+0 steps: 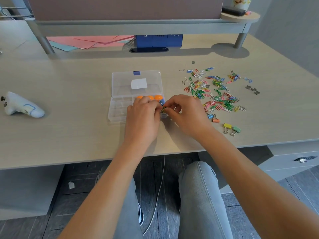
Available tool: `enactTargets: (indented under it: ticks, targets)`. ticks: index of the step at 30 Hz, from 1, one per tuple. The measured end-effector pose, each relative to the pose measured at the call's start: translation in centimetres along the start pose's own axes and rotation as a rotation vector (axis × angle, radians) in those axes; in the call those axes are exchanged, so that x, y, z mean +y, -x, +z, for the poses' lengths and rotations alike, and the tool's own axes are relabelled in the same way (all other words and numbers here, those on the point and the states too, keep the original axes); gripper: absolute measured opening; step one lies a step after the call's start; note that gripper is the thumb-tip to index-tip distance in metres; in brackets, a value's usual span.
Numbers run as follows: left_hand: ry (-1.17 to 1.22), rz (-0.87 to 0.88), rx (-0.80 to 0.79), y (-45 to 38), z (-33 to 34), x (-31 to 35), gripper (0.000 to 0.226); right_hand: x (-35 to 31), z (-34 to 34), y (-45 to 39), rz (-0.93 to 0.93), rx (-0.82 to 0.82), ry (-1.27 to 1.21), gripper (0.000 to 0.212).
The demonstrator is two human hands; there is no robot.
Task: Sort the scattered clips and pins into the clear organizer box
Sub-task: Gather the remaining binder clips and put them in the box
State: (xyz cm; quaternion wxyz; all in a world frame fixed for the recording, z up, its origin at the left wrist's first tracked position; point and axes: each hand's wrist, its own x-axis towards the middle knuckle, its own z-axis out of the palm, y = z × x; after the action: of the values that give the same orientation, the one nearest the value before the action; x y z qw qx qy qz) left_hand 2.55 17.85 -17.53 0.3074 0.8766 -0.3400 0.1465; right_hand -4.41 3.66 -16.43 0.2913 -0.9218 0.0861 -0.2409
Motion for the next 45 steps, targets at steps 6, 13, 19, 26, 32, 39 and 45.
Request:
enactTargets:
  ticks: [6, 13, 19, 26, 32, 39, 45]
  targets:
    - [-0.022, -0.023, 0.02, 1.1, -0.2, -0.6, 0.033, -0.3, -0.4, -0.2, -0.023, -0.005, 0.035, 0.008]
    - [-0.048, -0.014, 0.004, 2.2, -0.1, -0.7, 0.033, -0.5, -0.4, -0.2, -0.042, -0.042, 0.089, 0.009]
    - [-0.052, -0.011, -0.016, 2.4, -0.4, -0.6, 0.037, -0.9, -0.6, -0.4, -0.129, -0.084, 0.3, 0.012]
    - [-0.051, -0.021, -0.021, 2.5, -0.2, -0.6, 0.036, -2.3, -0.7, -1.3, -0.261, -0.142, 0.628, 0.011]
    - [-0.075, -0.03, -0.03, 2.5, -0.3, -0.7, 0.029, -4.3, -1.6, -1.8, -0.307, -0.34, 0.868, 0.023]
    - [-0.086, -0.034, -0.024, 2.6, -0.4, -0.5, 0.025, -4.8, -1.8, -1.8, -0.328, -0.366, 0.941, 0.024]
    - [-0.112, -0.032, -0.025, 2.5, -0.2, -0.7, 0.025, -5.0, -1.9, -2.0, -0.378, -0.421, 0.906, 0.026]
